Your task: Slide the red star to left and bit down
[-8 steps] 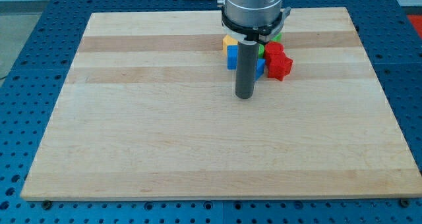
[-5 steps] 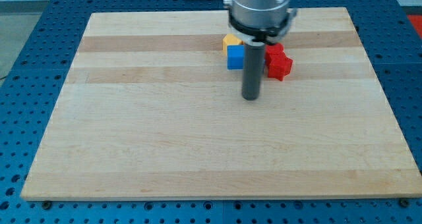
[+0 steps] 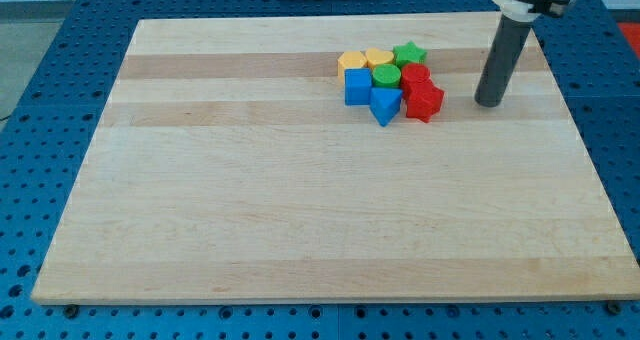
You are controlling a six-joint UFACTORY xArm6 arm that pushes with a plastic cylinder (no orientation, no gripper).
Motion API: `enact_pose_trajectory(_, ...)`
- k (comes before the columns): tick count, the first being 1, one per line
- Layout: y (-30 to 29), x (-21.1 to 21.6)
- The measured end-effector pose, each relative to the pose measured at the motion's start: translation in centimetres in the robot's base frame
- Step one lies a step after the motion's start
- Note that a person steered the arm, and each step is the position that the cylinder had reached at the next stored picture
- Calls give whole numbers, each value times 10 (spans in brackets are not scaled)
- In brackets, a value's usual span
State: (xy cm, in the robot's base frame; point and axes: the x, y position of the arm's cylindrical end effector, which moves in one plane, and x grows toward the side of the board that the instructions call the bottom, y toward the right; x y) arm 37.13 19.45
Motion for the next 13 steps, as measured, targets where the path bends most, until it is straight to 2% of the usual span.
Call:
enact_pose_trajectory(3,-81,9)
enact_pose_trajectory(5,-166,36)
enact_pose_trajectory(6,-169,46)
enact_pose_trajectory(9,-169,40)
enact_pose_trajectory(10,-187,37)
enact_pose_trajectory(11,-228,47)
enact_pose_trajectory(13,-208,140)
